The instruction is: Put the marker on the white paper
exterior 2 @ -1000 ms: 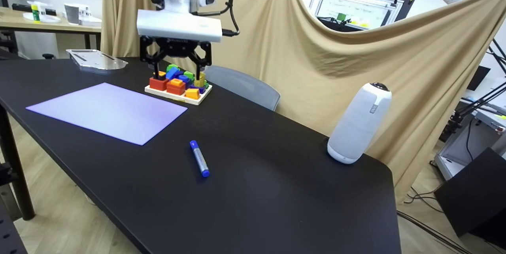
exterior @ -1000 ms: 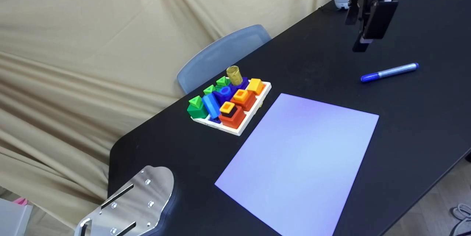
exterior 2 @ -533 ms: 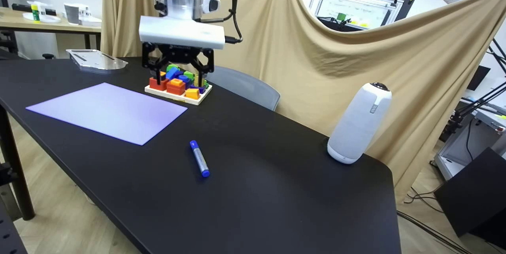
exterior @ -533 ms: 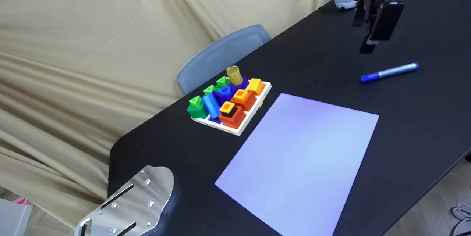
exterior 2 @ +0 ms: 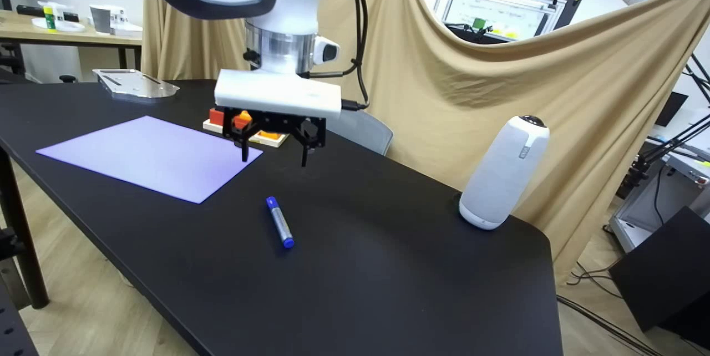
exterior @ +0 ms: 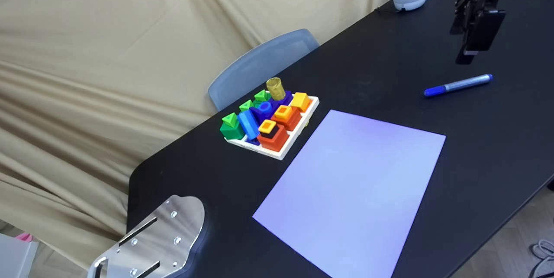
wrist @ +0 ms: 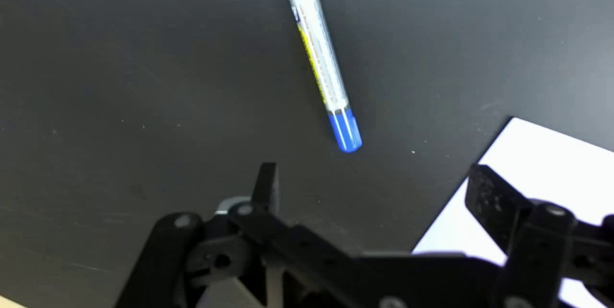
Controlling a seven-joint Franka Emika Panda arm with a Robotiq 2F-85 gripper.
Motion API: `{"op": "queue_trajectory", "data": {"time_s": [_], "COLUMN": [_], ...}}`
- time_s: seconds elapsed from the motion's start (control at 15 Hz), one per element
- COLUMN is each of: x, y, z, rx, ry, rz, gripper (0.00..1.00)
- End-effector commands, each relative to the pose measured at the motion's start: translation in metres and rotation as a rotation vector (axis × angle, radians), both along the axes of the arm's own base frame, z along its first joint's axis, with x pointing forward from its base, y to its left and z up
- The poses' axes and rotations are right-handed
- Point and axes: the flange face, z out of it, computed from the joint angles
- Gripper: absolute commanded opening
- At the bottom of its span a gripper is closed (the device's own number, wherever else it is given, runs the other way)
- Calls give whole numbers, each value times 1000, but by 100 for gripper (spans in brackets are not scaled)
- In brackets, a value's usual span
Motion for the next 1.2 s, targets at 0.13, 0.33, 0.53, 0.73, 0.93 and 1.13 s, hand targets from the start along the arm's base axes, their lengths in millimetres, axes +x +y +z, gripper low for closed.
{"op": "queue_trajectory", "data": {"time_s": [0.13, 0.33, 0.53, 0.73, 0.93, 1.13], "x": [4, 6, 10, 13, 17, 21], "y": [-17, -23, -31, -38, -43, -43], "z": [-28, -45, -62, -78, -91, -98], "rx": [1, 5, -2, -5, -9, -15], "ry": [17, 34, 48, 68, 81, 83], "rz": [11, 20, 32, 45, 57, 72], "gripper": [100, 100, 100, 100, 100, 100]}}
